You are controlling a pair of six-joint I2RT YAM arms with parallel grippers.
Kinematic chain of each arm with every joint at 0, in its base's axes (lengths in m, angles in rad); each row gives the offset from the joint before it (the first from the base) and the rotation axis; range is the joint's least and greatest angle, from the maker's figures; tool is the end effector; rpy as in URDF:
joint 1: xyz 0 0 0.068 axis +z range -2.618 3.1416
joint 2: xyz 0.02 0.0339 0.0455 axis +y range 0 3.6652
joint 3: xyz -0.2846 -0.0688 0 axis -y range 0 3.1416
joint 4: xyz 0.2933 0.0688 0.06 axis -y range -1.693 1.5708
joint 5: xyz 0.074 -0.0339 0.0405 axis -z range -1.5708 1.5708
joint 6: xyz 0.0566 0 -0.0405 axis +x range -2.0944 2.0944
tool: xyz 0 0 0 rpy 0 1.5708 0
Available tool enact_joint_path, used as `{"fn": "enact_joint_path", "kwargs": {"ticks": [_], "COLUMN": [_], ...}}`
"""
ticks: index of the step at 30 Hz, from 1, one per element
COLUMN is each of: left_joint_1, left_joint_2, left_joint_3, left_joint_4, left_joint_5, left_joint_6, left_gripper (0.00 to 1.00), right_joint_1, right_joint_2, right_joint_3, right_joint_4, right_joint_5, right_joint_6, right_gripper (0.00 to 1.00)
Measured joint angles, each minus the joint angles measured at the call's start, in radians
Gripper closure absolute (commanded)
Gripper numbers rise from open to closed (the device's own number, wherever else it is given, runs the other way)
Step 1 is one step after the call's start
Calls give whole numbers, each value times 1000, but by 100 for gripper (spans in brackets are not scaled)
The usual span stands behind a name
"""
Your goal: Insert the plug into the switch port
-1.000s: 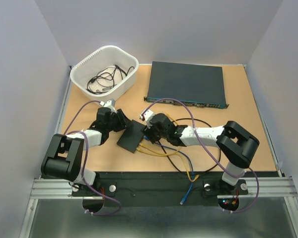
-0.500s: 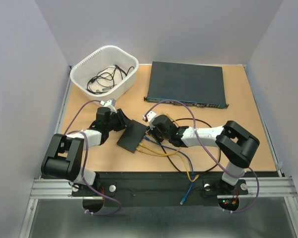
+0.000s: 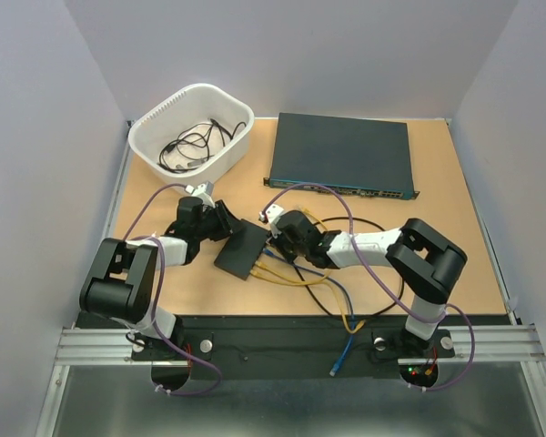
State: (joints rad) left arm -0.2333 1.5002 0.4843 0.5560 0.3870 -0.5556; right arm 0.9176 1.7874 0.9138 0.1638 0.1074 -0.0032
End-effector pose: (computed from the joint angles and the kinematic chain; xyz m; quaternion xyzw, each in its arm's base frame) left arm 0.3052 -0.0945 0.1236 -0.0337 0.8393 -0.3497 0.4150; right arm 0.2566 0.3253 0.1202 -0.3831 0.8229 0.1402 0.3955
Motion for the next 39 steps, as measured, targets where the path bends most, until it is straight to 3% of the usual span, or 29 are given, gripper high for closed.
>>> {"fn": "enact_joint_path", "kwargs": {"ticks": [5, 17, 29, 32, 35, 39], "left_joint_1": [6, 10, -37, -45, -47, -52], "left_joint_2": [18, 84, 114, 122, 134, 135], "left_joint_3": [0, 6, 61, 68, 79, 85], "left_joint_4": [34, 113, 109, 116, 121, 112], "left_joint_5": [5, -2, -161, -177, -178, -188], "left_joint_6": [3, 36, 103, 109, 110, 109], "left_gripper": [53, 56, 57, 57, 57, 57], "right_joint_1": [0, -14, -35, -37, -40, -39], "right_joint_2": [12, 65, 188, 200, 202, 201], "right_joint_3": [19, 154, 388, 413, 415, 410], "right_joint_4": [-10, -167, -379, -404, -404, -397], "right_joint_5": [-11, -99, -118, -115, -108, -94], "right_joint_6": [-6, -74, -145, -151, -158, -167], "right_gripper": [95, 96, 98, 93, 76, 74]}}
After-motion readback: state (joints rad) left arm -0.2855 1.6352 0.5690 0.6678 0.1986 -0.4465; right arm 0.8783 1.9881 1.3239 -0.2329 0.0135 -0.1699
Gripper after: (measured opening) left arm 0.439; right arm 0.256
